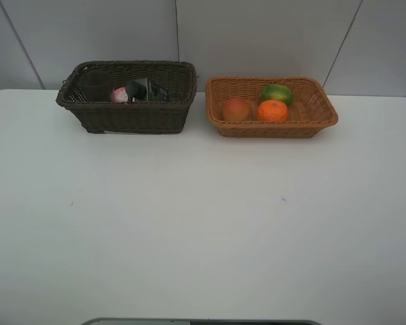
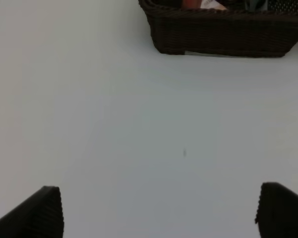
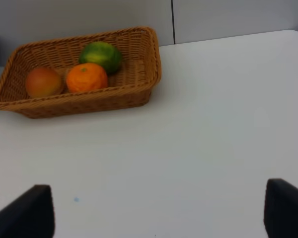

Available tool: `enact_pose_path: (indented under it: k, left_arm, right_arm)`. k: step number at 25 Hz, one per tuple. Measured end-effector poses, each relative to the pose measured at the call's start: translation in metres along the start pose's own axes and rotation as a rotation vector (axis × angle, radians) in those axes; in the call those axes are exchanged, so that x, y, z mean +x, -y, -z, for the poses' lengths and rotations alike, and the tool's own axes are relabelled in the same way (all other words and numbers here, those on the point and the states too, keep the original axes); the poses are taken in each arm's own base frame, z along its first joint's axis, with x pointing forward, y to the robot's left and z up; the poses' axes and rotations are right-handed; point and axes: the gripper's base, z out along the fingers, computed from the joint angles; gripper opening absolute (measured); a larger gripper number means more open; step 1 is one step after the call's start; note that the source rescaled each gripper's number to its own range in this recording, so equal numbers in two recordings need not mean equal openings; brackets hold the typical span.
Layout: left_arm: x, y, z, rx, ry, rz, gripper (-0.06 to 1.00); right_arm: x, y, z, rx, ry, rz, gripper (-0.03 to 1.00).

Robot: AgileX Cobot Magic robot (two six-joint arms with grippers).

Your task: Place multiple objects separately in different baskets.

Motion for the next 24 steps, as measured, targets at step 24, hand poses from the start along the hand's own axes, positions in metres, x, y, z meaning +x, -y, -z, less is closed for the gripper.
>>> enact_pose_path:
  k: [24]
  left_arm:
    - [0.0,0.0005,0.0,-0.006,0.0,-0.032,1.0]
  right_arm:
    - [0.0,0.0,0.0,0.0,0.0,0.0,0.83]
